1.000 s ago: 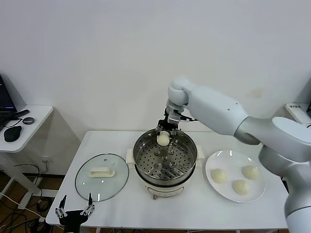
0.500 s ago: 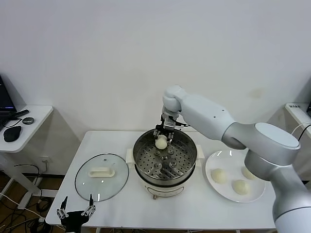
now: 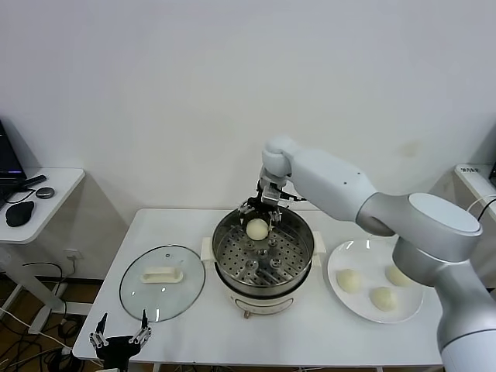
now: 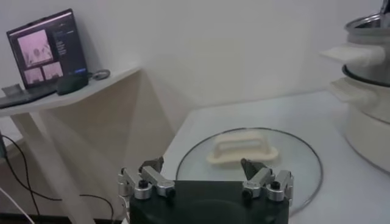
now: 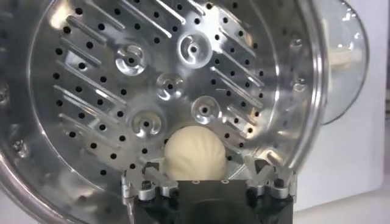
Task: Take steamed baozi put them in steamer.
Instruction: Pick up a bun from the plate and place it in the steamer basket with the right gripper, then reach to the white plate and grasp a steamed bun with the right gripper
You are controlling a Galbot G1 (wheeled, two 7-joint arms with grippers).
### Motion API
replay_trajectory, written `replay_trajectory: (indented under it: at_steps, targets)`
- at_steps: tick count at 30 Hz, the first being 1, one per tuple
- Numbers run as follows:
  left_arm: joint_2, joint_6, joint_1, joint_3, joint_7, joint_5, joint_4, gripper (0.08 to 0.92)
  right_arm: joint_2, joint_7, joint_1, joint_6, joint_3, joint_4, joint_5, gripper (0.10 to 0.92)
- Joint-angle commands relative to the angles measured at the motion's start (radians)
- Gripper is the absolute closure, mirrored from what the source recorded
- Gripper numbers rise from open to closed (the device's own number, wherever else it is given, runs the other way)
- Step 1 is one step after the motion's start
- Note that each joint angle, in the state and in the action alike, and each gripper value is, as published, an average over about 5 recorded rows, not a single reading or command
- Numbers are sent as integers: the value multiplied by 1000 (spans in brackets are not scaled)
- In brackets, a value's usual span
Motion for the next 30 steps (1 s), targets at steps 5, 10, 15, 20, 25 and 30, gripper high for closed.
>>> replay_trajectory:
  at_steps: [5,10,15,20,25,30]
  targets:
    - [7,2,-3,-13,1,-4,10,177,-367,-65,191,-840,74,297,408,203]
    - [26,5,-2,-14,6,-14,11,177,-587,-104,148,-1091,40,436,364,203]
    - [35,21,-14,-14,19,-42,4,177,-793,-119,-47,-1147,48,589,260,203]
    - [39,27,-17,-18,26,-63,8,177,-863,-130,-349,-1147,217,666,135,203]
    - [33,27,-2,-17,28,-60,4,177,-831,-142,-496,-1137,303,661,50,203]
    - [25,26,13,-16,24,-57,8,177,-766,-136,-560,-1103,348,598,-17,203]
